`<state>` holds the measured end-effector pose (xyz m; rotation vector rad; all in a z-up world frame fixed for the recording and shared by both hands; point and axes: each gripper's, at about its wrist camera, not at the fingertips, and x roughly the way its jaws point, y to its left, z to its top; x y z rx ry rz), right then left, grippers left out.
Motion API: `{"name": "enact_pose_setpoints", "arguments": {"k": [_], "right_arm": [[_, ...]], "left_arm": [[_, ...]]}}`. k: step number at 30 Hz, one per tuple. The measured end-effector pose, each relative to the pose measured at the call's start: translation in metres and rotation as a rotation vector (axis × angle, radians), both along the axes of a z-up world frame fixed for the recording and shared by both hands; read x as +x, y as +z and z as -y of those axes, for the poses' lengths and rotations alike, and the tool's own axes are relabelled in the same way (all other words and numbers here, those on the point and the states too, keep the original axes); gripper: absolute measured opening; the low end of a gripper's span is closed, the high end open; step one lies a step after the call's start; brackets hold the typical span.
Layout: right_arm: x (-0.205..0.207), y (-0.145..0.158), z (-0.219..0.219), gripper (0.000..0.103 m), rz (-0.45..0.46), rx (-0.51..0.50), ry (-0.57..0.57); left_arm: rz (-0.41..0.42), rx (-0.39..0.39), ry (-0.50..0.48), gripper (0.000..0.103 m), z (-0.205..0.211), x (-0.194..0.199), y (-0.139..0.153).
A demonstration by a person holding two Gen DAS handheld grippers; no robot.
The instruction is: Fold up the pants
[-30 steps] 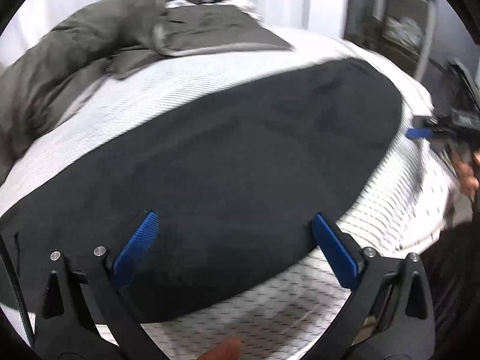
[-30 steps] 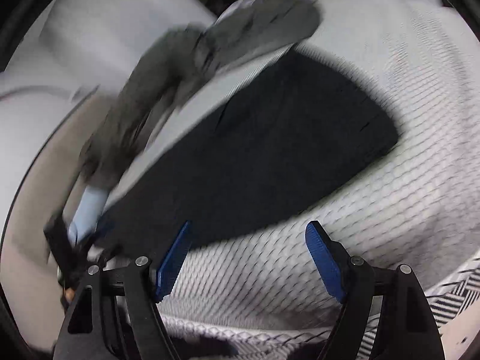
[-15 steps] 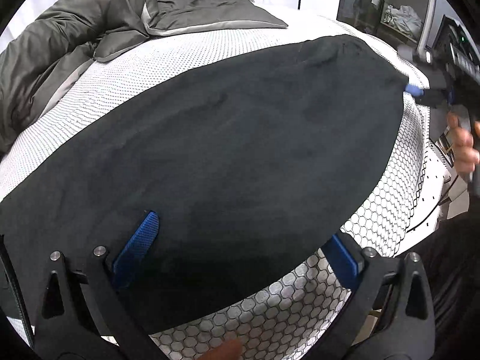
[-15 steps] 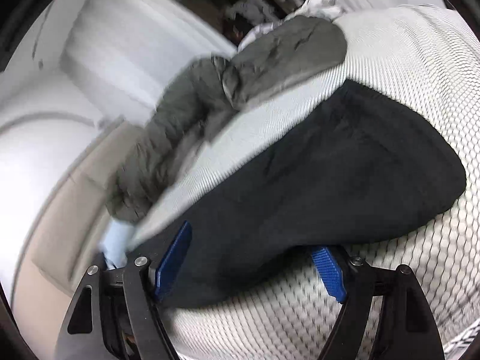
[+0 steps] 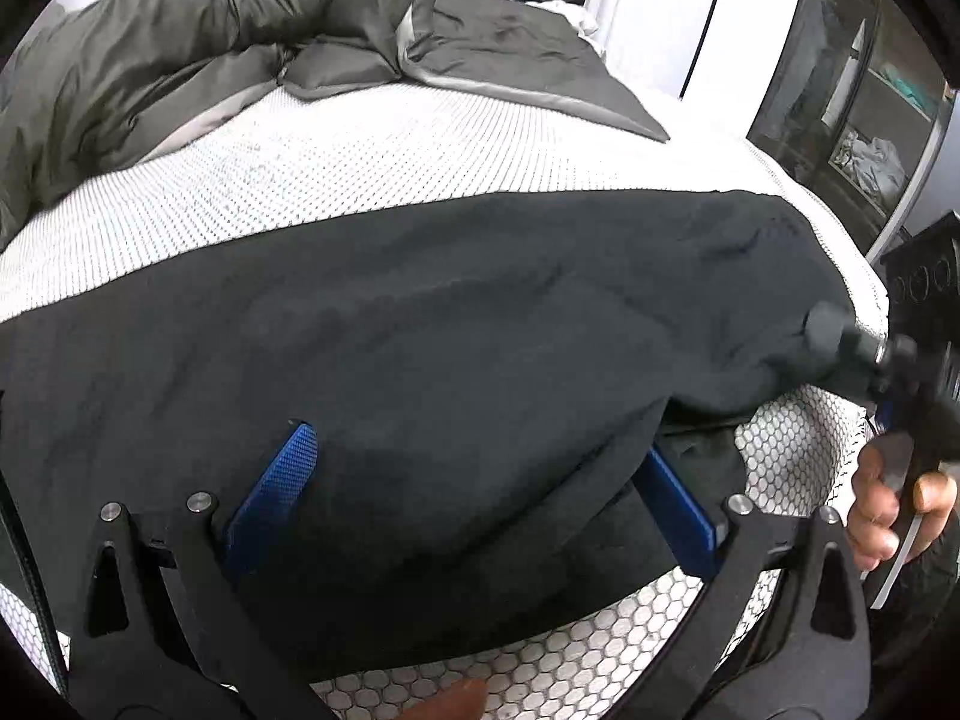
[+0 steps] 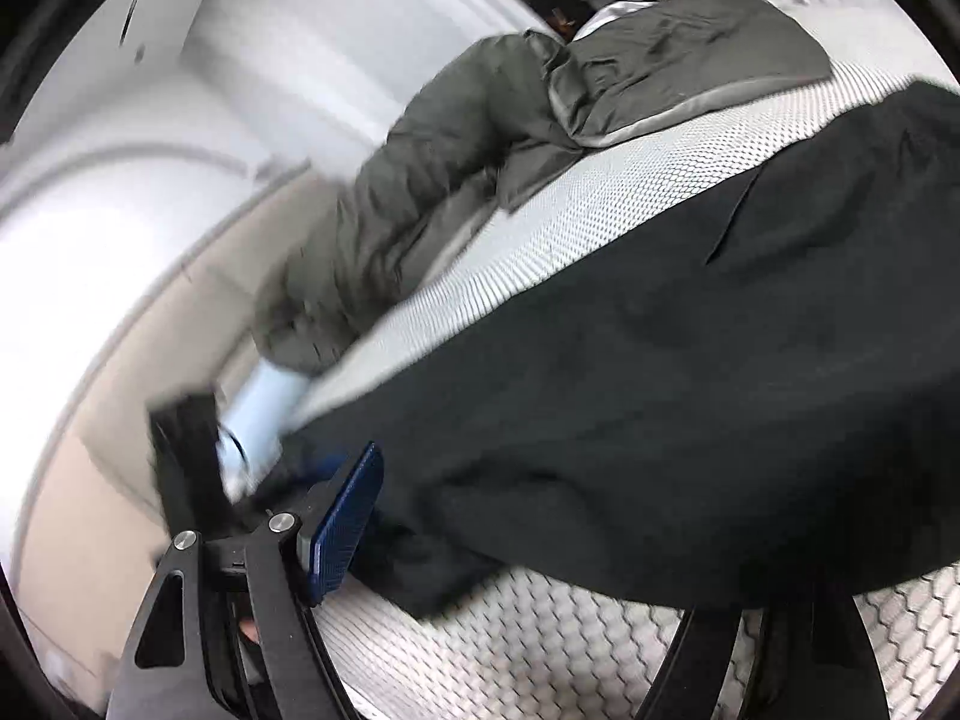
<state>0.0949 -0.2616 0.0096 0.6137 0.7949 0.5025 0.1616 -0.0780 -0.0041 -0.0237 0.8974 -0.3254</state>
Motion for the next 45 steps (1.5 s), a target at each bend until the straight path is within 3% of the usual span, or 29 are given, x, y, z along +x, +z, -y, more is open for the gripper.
{"name": "enact_pose_setpoints", "arguments": {"k": [4,5,6,8,11,14,16,18,21,24,26,27,30,32,34,35,36,38,39,43,45], "right_arm": [[0.006,0.002,0.003,0.08,-0.005,0.001,-0.013],[0.007,0.002,-0.002,0.069,-0.021,-0.053,0.004],[0.011,0.004,-0.01,0.048,-0.034,-0.102,0.022],[0.006,0.003,-0.021,0.022,-0.043,-0.218,0.038],[-0.002,0.009,-0.015,0.015,-0.041,-0.195,0.055],[-0.022,0.014,0.004,0.014,-0.043,-0.162,0.057],[-0.031,0.004,0.012,0.015,-0.121,-0.208,0.09],[-0.037,-0.004,0.021,0.037,-0.18,-0.266,0.072],[-0.042,0.001,0.035,0.06,-0.181,-0.231,0.043],[-0.048,0.015,0.057,0.081,-0.148,-0.209,-0.038],[-0.052,0.018,0.081,0.085,-0.141,-0.185,-0.139],[-0.054,0.018,0.093,0.086,-0.146,-0.179,-0.194],[-0.05,0.002,0.131,0.086,-0.219,-0.11,-0.358],[-0.045,-0.016,0.155,0.085,-0.272,0.034,-0.419],[-0.04,-0.023,0.171,0.084,-0.257,0.136,-0.465],[-0.035,-0.026,0.178,0.074,-0.25,0.167,-0.5],[-0.029,-0.026,0.184,0.054,-0.247,0.175,-0.54],[-0.018,-0.024,0.185,0.031,-0.237,0.107,-0.555],[-0.011,-0.019,0.181,0.025,-0.225,0.062,-0.528],[-0.011,0.025,0.169,0.022,-0.064,-0.065,-0.46],[-0.012,0.021,0.17,0.031,-0.11,-0.131,-0.455]], "left_arm": [[0.002,0.071,-0.015,0.102,0.003,0.003,-0.008],[0.004,0.089,-0.019,0.102,0.004,0.002,-0.01],[0.005,0.099,-0.022,0.102,0.005,0.003,-0.013],[0.006,0.111,-0.03,0.102,0.007,0.002,-0.014],[0.026,0.119,-0.052,0.102,0.01,-0.006,-0.009],[0.04,0.121,-0.08,0.102,0.01,-0.017,-0.002],[0.038,0.108,-0.125,0.102,0.009,-0.028,0.004],[0.053,0.046,-0.194,0.102,0.009,-0.044,0.014],[0.086,-0.025,-0.23,0.102,0.011,-0.05,0.026],[0.082,-0.064,-0.186,0.102,0.019,-0.039,0.024],[0.044,0.005,-0.147,0.102,0.03,-0.031,0.011],[0.015,0.08,-0.123,0.102,0.037,-0.024,-0.003],[-0.058,0.194,-0.1,0.102,0.045,-0.016,-0.031],[-0.055,0.195,-0.107,0.102,0.044,-0.019,-0.033],[-0.053,0.194,-0.111,0.102,0.043,-0.022,-0.031],[-0.056,0.19,-0.109,0.102,0.041,-0.02,-0.031],[-0.059,0.185,-0.107,0.102,0.04,-0.021,-0.031],[-0.06,0.183,-0.105,0.103,0.039,-0.021,-0.032],[-0.059,0.183,-0.105,0.103,0.039,-0.023,-0.032],[-0.058,0.176,-0.109,0.103,0.036,-0.025,-0.032],[-0.057,0.182,-0.112,0.103,0.036,-0.025,-0.033]]}}
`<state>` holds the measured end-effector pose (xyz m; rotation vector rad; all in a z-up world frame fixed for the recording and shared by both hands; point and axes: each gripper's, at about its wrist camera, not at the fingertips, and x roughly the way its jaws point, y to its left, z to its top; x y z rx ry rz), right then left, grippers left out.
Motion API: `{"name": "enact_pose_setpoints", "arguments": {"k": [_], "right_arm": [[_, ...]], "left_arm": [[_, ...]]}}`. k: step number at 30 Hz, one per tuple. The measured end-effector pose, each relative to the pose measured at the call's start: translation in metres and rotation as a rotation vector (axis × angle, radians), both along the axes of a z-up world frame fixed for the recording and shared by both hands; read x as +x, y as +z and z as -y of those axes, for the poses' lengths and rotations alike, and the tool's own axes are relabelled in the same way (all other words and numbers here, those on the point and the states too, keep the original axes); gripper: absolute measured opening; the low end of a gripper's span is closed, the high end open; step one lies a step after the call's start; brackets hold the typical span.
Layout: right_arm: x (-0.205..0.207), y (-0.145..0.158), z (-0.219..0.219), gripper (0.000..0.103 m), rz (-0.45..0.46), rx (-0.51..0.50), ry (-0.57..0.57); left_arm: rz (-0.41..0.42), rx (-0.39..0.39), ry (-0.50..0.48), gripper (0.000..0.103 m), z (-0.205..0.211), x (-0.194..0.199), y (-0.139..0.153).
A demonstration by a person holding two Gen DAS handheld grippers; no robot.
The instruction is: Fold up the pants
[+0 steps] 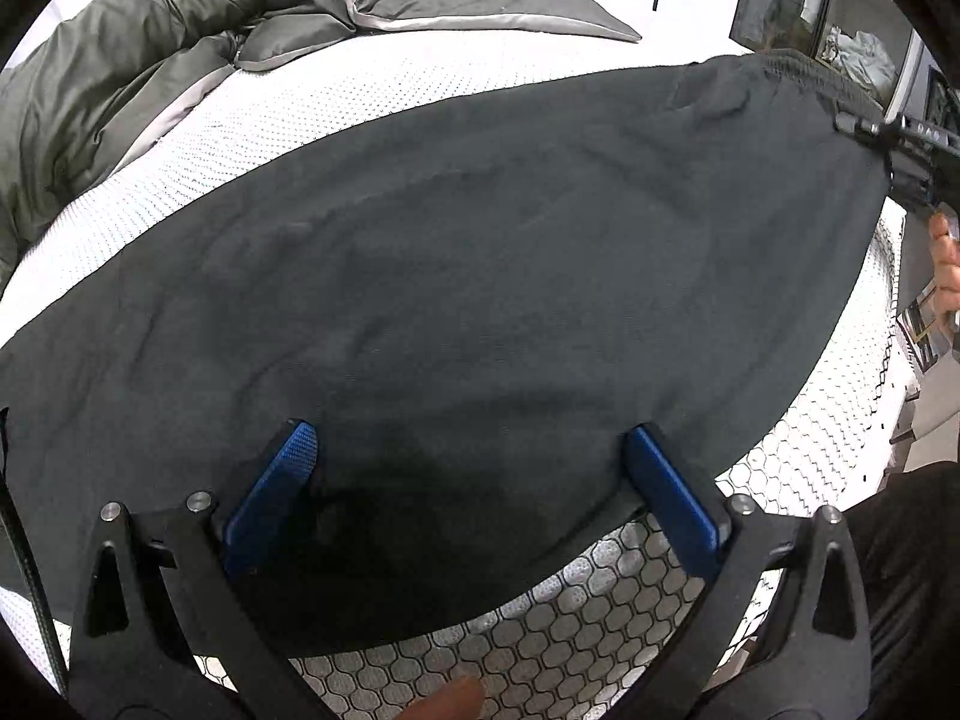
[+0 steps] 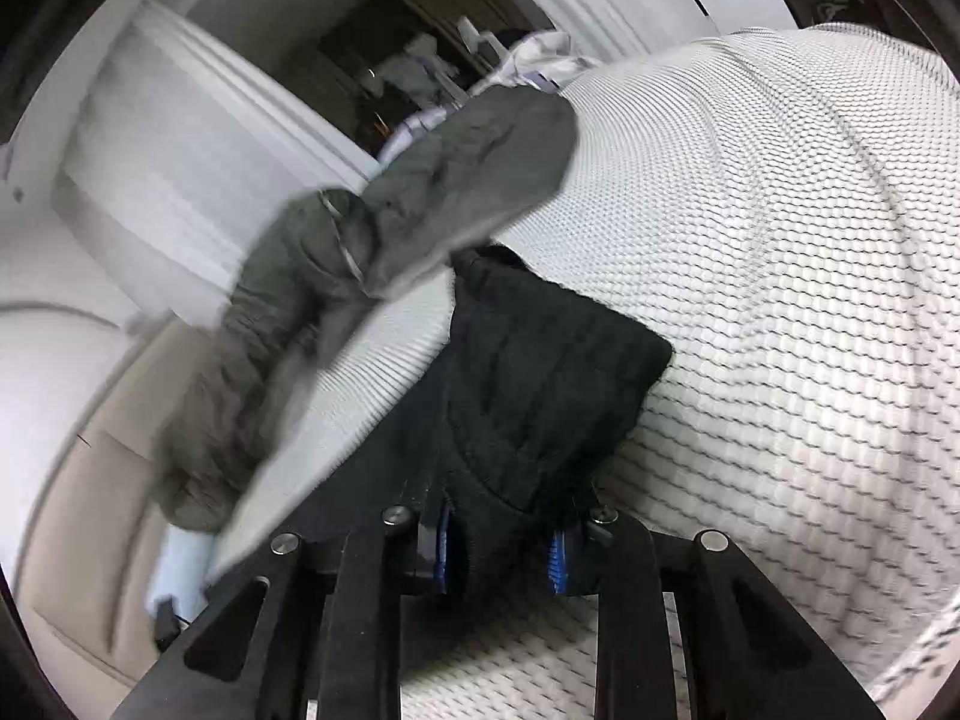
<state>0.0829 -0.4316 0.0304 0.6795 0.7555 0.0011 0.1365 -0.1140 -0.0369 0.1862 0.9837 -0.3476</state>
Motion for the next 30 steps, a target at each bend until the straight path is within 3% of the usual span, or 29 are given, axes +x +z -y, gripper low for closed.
{"name": "enact_pose_setpoints", "arguments": {"k": [1,2,3,4,6,9,13,19,22,23,24,26,30], "right_arm": [[0.003,-0.011,0.001,0.039,-0.094,-0.049,-0.007],[0.004,-0.023,0.003,0.056,-0.177,-0.084,-0.032],[0.002,-0.03,0.007,0.057,-0.201,-0.078,-0.049],[-0.002,-0.031,0.013,0.057,-0.178,-0.044,-0.053],[-0.016,-0.02,0.024,0.066,-0.127,-0.023,-0.095],[-0.033,-0.001,0.035,0.067,-0.006,-0.037,-0.156],[-0.023,0.009,0.046,0.067,0.052,-0.005,-0.146],[0.048,0.032,0.016,0.066,-0.012,-0.252,-0.025],[0.085,0.023,-0.006,0.066,-0.115,-0.437,0.057],[0.093,0.017,-0.011,0.061,-0.132,-0.467,0.081],[0.104,0.008,-0.019,0.044,-0.154,-0.487,0.113],[0.118,-0.012,-0.029,0.025,-0.23,-0.523,0.172],[0.125,-0.018,-0.02,0.023,-0.231,-0.566,0.075]], "left_arm": [[0.0,0.001,-0.001,0.103,0.0,0.0,0.0],[-0.001,0.002,-0.001,0.103,-0.001,0.001,0.0],[-0.001,0.002,0.001,0.103,-0.001,0.0,0.0],[0.0,0.003,0.001,0.103,-0.001,0.0,0.001],[0.0,0.004,0.003,0.103,-0.001,0.0,0.002],[0.001,-0.004,0.008,0.103,-0.004,0.0,0.005],[0.027,-0.039,0.031,0.103,-0.014,0.0,0.016],[0.087,-0.091,0.122,0.103,-0.052,0.001,0.037],[0.091,-0.095,0.209,0.103,-0.08,0.005,0.036],[0.093,-0.091,0.237,0.103,-0.087,0.007,0.035],[0.089,-0.087,0.279,0.103,-0.098,0.009,0.032],[0.068,-0.09,0.334,0.102,-0.114,0.013,0.028],[0.071,-0.12,0.409,0.102,-0.145,0.007,0.025]]}}
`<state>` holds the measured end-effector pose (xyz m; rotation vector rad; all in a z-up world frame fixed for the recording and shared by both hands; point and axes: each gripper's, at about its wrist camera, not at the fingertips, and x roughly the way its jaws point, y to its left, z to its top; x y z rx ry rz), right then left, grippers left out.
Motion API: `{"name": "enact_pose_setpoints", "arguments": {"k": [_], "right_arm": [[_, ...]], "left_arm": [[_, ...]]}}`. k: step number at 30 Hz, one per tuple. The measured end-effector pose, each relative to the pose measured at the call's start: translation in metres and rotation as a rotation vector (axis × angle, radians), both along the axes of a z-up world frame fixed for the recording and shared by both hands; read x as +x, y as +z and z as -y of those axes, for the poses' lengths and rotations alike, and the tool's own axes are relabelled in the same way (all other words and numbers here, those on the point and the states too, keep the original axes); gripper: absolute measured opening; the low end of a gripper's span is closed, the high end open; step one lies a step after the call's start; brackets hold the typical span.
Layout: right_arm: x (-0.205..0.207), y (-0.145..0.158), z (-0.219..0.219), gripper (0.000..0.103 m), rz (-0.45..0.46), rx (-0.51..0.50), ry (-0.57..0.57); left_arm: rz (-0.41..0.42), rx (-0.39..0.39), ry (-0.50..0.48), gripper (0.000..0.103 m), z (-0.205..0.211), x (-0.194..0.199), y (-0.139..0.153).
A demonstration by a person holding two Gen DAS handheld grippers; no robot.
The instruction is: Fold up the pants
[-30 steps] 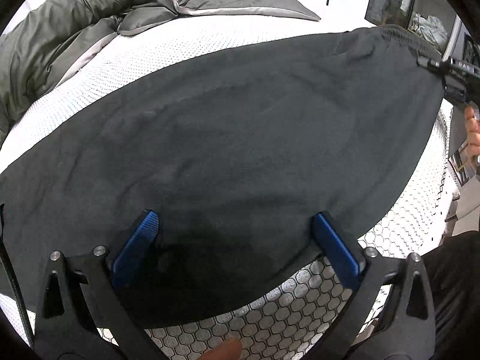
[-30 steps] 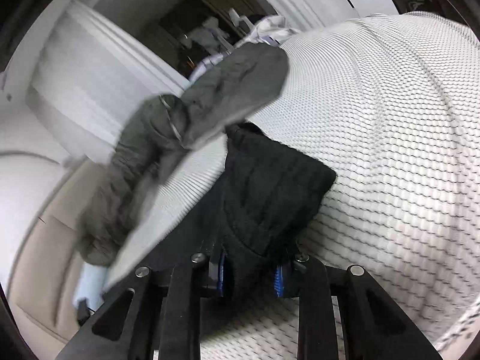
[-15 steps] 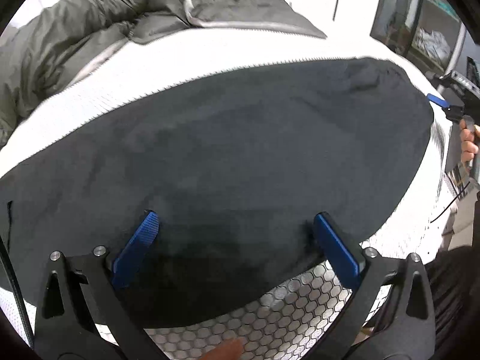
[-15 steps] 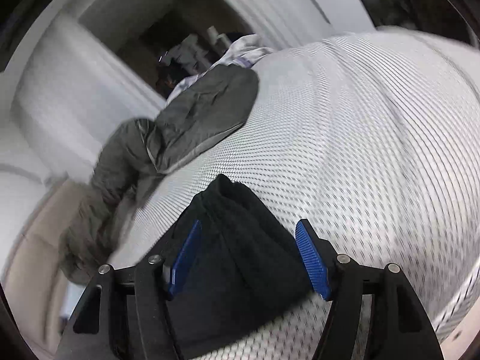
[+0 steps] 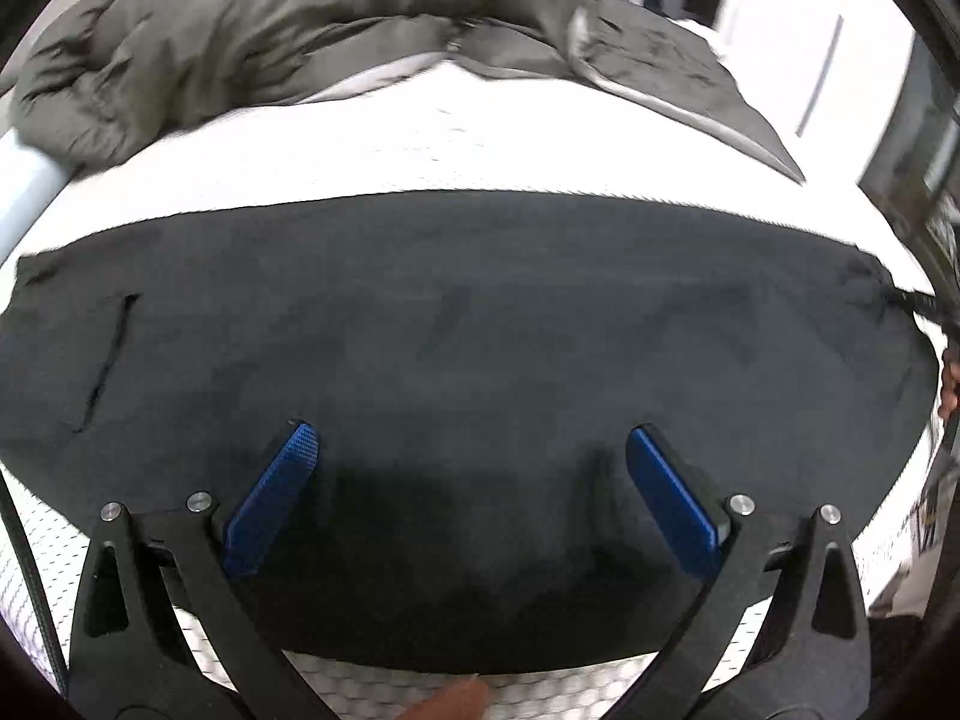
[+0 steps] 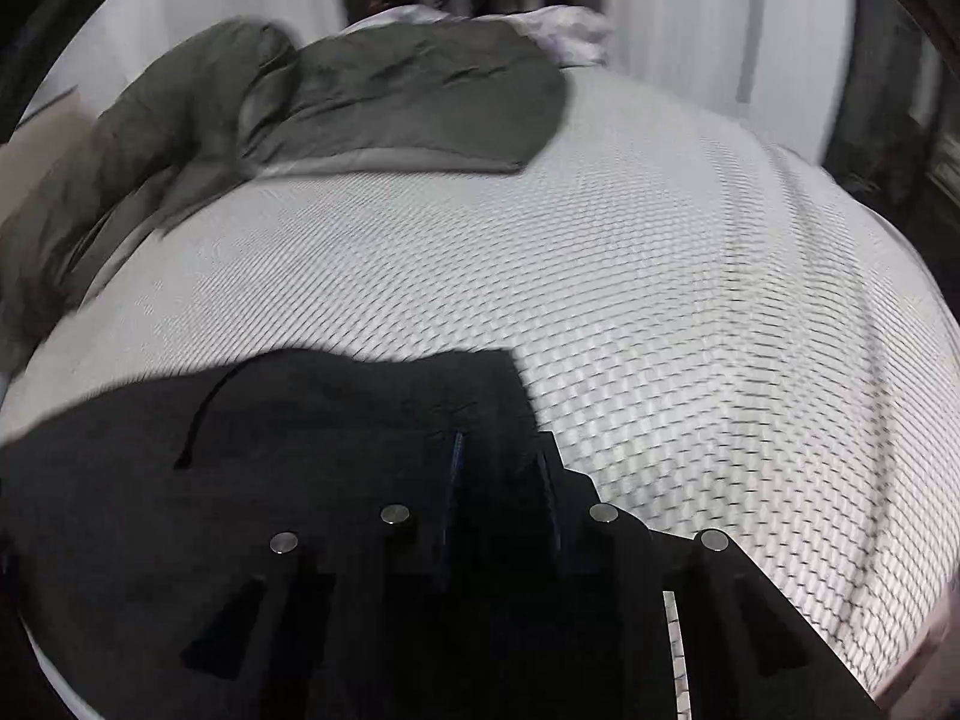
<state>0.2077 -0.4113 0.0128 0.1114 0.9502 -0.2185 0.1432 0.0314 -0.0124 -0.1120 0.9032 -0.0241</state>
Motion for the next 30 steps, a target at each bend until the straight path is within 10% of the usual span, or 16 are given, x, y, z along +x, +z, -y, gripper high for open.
{"name": "enact_pose_setpoints", "arguments": {"k": [11,17,30], "right_arm": [[-0.058,0.052,0.004,0.085,0.256,0.137,-0.076],[-0.098,0.04,-0.015,0.086,0.294,0.226,-0.021],[-0.141,-0.021,-0.028,0.09,0.077,0.005,-0.072]], "left_arm": [[0.123,-0.101,0.254,0.102,-0.125,-0.039,0.026],[0.164,-0.039,0.329,0.102,-0.156,-0.047,0.034],[0.134,-0.11,0.547,0.102,-0.209,-0.061,0.025]]}}
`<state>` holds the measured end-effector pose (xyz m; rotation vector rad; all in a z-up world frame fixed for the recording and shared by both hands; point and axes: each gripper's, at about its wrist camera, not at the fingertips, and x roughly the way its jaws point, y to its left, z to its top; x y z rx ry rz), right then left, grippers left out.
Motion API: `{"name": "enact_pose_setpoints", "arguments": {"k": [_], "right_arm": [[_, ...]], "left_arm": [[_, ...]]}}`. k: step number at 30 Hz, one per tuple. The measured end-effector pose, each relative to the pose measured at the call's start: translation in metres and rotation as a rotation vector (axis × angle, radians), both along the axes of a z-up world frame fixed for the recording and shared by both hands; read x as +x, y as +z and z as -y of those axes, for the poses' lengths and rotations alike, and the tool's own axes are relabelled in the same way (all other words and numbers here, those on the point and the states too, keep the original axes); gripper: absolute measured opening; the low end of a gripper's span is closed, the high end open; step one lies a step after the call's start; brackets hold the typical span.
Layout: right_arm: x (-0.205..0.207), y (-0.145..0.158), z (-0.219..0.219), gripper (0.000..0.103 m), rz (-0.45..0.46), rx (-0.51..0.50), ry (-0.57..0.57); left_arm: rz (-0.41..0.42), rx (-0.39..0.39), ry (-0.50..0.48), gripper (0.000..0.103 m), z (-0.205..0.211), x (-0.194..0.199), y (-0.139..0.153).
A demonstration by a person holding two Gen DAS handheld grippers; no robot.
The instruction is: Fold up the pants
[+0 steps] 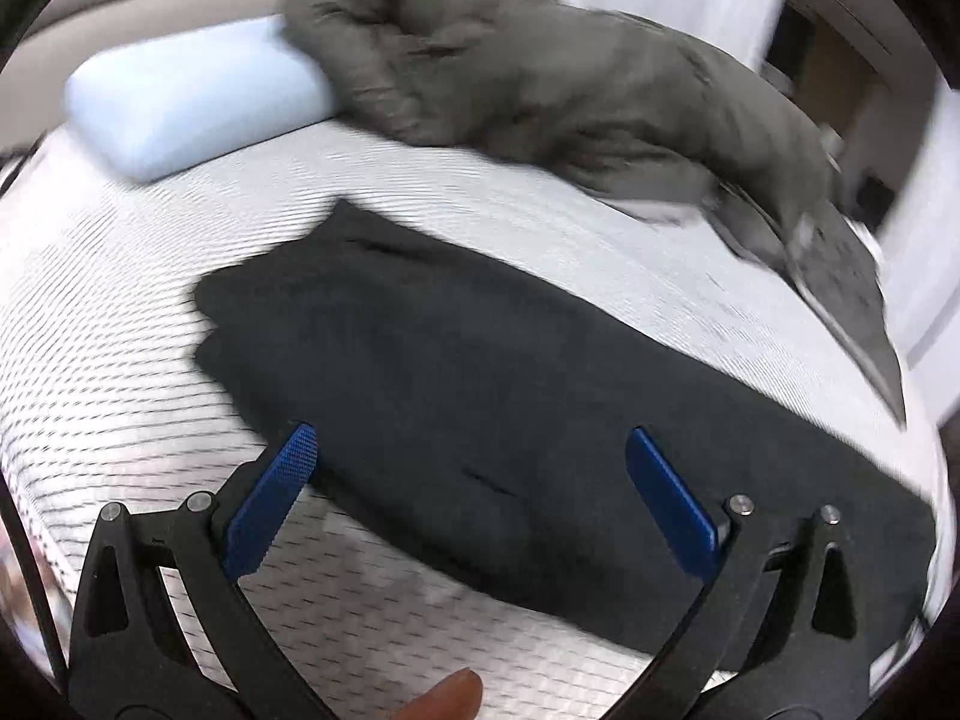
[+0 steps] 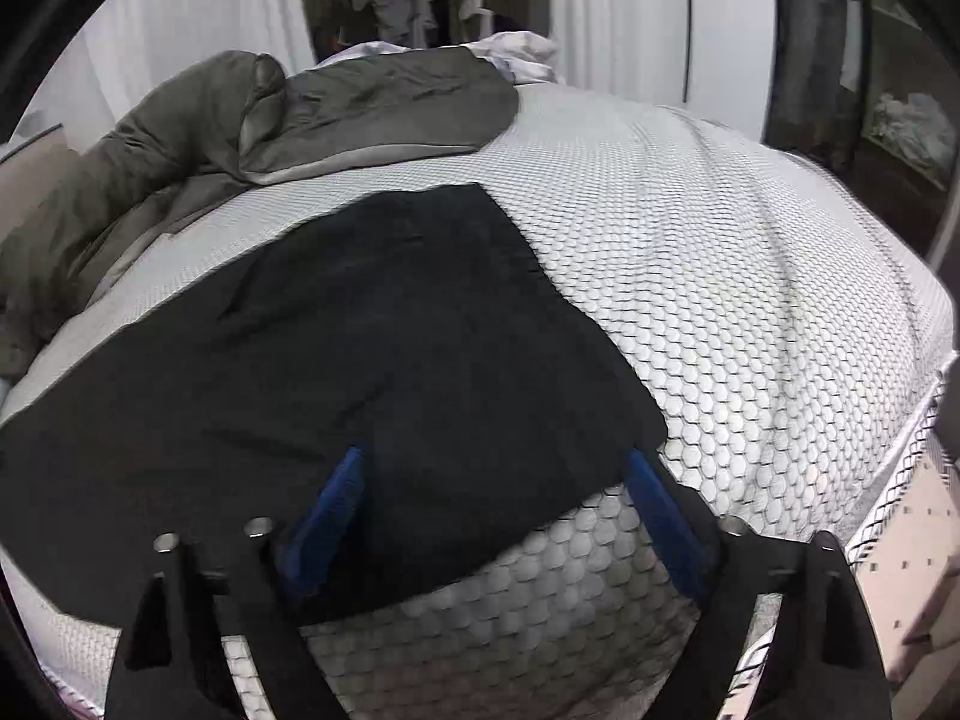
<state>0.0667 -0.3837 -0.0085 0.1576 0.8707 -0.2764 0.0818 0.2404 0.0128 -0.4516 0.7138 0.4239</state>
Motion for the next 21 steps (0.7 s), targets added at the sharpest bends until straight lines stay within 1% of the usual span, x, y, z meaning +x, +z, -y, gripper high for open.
{"name": "enact_pose_setpoints", "arguments": {"k": [2,3,4,5,6,8,9,10,11,13,15,16,17,19,20,21], "right_arm": [[-0.004,0.003,0.003,0.09,0.028,0.029,-0.013],[-0.006,0.005,0.002,0.09,0.04,0.027,-0.014],[-0.009,0.007,0.002,0.09,0.059,0.021,-0.022],[-0.012,0.011,0.002,0.09,0.072,0.023,-0.03],[-0.015,0.013,0.004,0.09,0.091,0.049,-0.038],[-0.018,0.014,0.011,0.09,0.108,0.123,-0.052],[-0.018,0.014,0.013,0.09,0.109,0.144,-0.061],[-0.018,0.014,0.015,0.09,0.108,0.154,-0.067],[-0.02,0.018,0.016,0.09,0.107,0.155,-0.07],[-0.021,0.02,0.015,0.09,0.107,0.151,-0.067],[-0.018,0.02,0.014,0.09,0.105,0.147,-0.063],[-0.018,0.02,0.014,0.09,0.104,0.145,-0.062],[-0.014,0.02,0.015,0.09,0.102,0.146,-0.061],[-0.013,0.018,0.016,0.09,0.097,0.145,-0.063],[-0.01,0.018,0.016,0.09,0.093,0.144,-0.064],[-0.006,0.018,0.015,0.09,0.09,0.142,-0.065]], "left_arm": [[0.012,-0.042,0.108,0.102,-0.032,-0.015,-0.003],[0.025,-0.068,0.155,0.102,-0.046,-0.022,-0.005],[0.04,-0.096,0.19,0.102,-0.057,-0.029,-0.007],[0.067,-0.143,0.231,0.102,-0.071,-0.037,-0.01],[0.082,-0.171,0.249,0.101,-0.079,-0.042,-0.013],[0.123,-0.255,0.276,0.092,-0.096,-0.051,-0.02],[0.141,-0.287,0.269,0.082,-0.1,-0.052,-0.023],[0.145,-0.296,0.255,0.075,-0.101,-0.051,-0.024],[0.151,-0.299,0.23,0.071,-0.099,-0.048,-0.025],[0.152,-0.292,0.194,0.052,-0.097,-0.043,-0.025],[0.15,-0.285,0.177,0.043,-0.093,-0.038,-0.025],[0.144,-0.275,0.168,0.037,-0.091,-0.034,-0.027],[0.133,-0.268,0.167,0.033,-0.09,-0.03,-0.028],[0.118,-0.27,0.167,0.018,-0.091,-0.022,-0.031],[0.106,-0.274,0.161,0.014,-0.091,-0.019,-0.034],[0.091,-0.273,0.158,0.005,-0.09,-0.017,-0.035]]}}
